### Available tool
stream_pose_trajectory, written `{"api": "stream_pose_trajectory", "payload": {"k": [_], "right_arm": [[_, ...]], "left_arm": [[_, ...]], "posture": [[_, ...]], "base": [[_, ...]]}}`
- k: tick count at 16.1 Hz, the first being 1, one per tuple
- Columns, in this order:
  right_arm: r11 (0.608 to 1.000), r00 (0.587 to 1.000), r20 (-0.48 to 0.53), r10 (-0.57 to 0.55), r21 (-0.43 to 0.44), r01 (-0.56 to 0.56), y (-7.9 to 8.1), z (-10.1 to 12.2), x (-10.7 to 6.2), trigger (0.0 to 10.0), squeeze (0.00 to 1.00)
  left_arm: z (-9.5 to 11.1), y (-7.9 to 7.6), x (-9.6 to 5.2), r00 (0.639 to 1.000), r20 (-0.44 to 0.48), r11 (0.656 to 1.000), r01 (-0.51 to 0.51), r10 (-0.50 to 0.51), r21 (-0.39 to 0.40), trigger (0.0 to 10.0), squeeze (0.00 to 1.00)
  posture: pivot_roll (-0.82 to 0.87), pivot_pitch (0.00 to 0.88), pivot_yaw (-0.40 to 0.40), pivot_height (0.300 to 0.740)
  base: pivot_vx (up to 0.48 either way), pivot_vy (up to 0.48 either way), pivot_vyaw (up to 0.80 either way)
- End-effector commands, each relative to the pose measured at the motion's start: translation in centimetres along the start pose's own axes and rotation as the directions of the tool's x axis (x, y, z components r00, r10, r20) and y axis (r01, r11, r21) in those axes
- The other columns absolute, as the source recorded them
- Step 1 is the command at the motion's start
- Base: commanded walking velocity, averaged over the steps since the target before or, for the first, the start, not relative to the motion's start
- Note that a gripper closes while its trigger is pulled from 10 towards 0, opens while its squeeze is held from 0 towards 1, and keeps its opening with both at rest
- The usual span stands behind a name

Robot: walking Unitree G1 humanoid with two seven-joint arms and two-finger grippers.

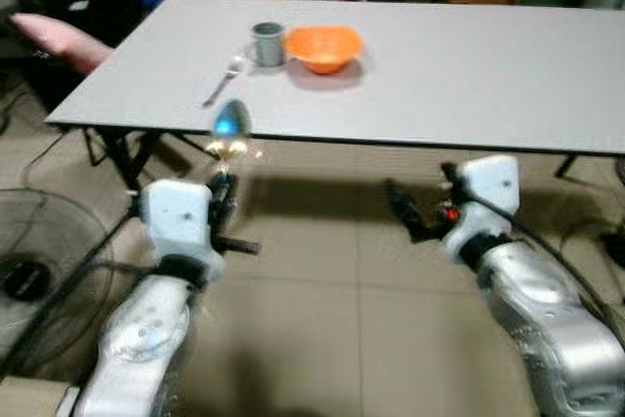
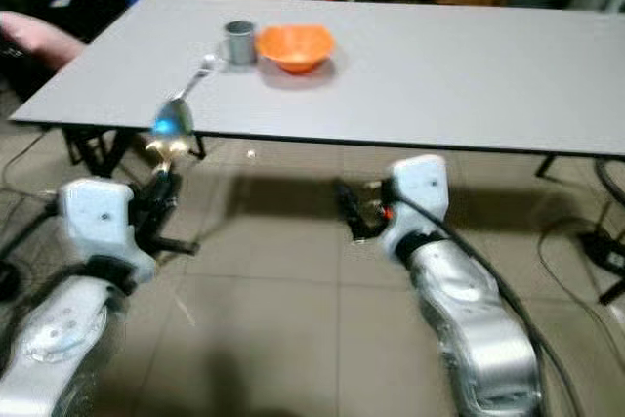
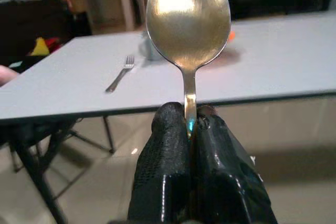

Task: Setting the table

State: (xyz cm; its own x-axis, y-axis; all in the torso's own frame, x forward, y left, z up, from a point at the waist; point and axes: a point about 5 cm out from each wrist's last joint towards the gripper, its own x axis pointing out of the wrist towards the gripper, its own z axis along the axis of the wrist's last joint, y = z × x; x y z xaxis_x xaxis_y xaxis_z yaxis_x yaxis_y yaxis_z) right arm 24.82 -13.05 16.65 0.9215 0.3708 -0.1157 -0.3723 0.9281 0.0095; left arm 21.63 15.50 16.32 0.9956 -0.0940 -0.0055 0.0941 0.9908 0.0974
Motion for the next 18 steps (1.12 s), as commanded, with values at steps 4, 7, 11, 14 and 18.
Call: {"api": "stream_pose_trajectory", "payload": {"k": [4, 7, 11, 14, 18], "right_arm": [[1.000, 0.999, -0.022, -0.030, 0.001, 0.030, -0.78, -0.36, -0.49, 10.0, 0.00], [1.000, 0.999, -0.022, -0.025, 0.004, 0.026, -0.70, -0.34, -0.49, 10.0, 0.00], [1.000, 0.999, -0.026, -0.021, 0.006, 0.022, -0.65, -0.40, -0.50, 10.0, 0.00], [1.000, 0.999, -0.029, -0.017, 0.008, 0.017, -0.54, -0.43, -0.48, 10.0, 0.00], [1.000, 0.999, -0.035, -0.005, 0.009, 0.006, -0.44, -0.48, -0.46, 10.0, 0.00]], "left_arm": [[0.41, -0.96, 0.25, 0.999, 0.020, 0.999, 0.046, -0.046, -0.015, 10.0, 0.00], [0.36, -1.03, 0.19, 0.998, 0.015, 0.998, 0.054, -0.053, -0.015, 10.0, 0.00], [0.07, -1.31, 0.11, 0.998, 0.001, 0.998, 0.065, -0.065, -0.017, 10.0, 0.00], [-0.10, -1.44, 0.15, 0.997, -0.009, 0.997, 0.072, -0.072, -0.018, 10.0, 0.00], [-0.38, -1.54, 0.34, 0.997, -0.023, 0.997, 0.070, -0.070, -0.023, 10.0, 0.00]], "posture": [[-0.08, 0.032, 0.038, 0.740], [-0.08, 0.032, 0.039, 0.740], [-0.08, 0.035, 0.041, 0.740], [-0.08, 0.035, 0.042, 0.740], [-0.08, 0.034, 0.044, 0.740]], "base": [[0.333, 0.000, -0.14], [0.331, 0.000, 0.00], [0.333, 0.000, 0.00], [0.329, 0.000, 0.00], [0.320, 0.000, 0.00]]}}
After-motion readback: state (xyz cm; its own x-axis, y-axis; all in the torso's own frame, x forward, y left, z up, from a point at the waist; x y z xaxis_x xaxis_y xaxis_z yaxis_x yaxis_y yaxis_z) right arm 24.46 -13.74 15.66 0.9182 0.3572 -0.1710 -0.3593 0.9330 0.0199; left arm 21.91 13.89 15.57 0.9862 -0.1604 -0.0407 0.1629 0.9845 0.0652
